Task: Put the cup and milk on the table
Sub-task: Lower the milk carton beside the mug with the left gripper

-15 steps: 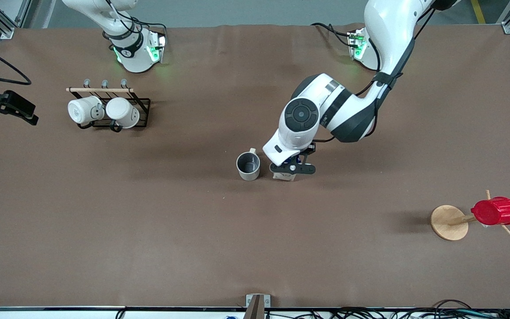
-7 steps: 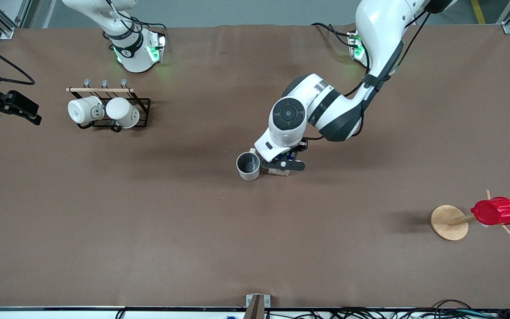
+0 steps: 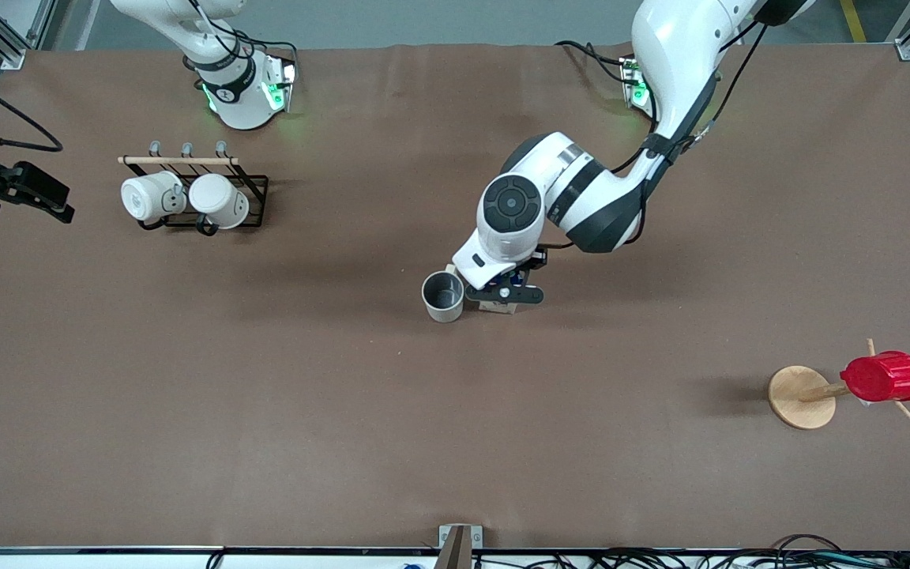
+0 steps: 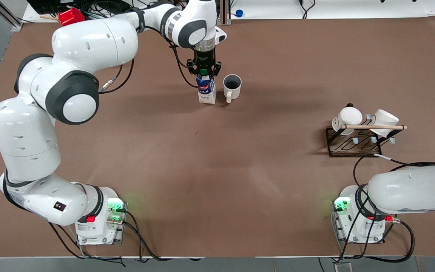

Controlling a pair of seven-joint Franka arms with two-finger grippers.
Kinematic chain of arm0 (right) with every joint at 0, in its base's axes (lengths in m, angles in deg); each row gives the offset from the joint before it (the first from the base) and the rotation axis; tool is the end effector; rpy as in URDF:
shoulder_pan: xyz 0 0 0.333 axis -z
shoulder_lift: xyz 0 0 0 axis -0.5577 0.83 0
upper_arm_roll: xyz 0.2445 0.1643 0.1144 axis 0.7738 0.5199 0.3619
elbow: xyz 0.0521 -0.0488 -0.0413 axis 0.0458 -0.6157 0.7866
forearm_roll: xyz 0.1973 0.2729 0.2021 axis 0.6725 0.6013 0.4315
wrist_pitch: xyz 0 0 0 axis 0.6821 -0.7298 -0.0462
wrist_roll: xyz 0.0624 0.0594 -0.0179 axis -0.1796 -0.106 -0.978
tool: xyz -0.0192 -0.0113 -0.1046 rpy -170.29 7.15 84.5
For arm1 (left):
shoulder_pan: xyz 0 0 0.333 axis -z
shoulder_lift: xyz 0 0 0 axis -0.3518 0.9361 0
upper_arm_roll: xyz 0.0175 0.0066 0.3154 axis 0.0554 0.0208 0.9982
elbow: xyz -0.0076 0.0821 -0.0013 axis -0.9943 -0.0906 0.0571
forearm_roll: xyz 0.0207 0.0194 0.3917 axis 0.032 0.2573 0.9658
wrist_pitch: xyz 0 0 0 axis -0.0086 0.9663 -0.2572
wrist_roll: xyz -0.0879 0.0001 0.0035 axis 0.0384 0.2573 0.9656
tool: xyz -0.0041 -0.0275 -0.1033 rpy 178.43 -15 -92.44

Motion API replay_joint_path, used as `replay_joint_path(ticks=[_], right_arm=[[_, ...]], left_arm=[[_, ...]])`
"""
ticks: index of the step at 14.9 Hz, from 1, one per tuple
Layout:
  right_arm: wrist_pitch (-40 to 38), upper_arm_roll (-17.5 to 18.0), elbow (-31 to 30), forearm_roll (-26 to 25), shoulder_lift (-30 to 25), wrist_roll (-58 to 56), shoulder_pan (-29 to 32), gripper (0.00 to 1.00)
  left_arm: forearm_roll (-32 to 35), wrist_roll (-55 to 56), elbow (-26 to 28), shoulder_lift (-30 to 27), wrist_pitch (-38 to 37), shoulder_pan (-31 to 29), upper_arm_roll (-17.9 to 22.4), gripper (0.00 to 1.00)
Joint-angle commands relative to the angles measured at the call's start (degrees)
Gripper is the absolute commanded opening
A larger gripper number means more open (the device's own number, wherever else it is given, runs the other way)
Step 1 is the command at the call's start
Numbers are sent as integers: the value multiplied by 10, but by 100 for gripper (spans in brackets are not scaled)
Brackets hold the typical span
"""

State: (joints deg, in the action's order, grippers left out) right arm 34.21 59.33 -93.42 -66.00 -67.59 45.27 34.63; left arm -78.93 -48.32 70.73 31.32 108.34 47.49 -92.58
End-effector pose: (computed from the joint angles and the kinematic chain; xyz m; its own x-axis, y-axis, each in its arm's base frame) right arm 0.5559 0.0054 0.6495 0.9977 -0.0662 0.0158 -0.0667 -0.9970 0.0395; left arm 0.5188 -0.4559 0.3243 0.9794 -0.1012 -0.1745 -0.1075 -0.9938 -0.0272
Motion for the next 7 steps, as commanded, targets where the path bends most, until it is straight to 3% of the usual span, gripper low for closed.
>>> replay_joint_path(ticks=[1,2,7], right_arm=[[-4,1,0,12,-2,-6,1,100],[-4,1,0,12,-2,-6,1,100],[-5,1,-1,12,-2,-6,1,100]], left_arm=[[9,13,-14,18,3,7,-1,7],[11,13,-15,22,4,9,0,20],[12,11,-25,28,3,18,2,21]])
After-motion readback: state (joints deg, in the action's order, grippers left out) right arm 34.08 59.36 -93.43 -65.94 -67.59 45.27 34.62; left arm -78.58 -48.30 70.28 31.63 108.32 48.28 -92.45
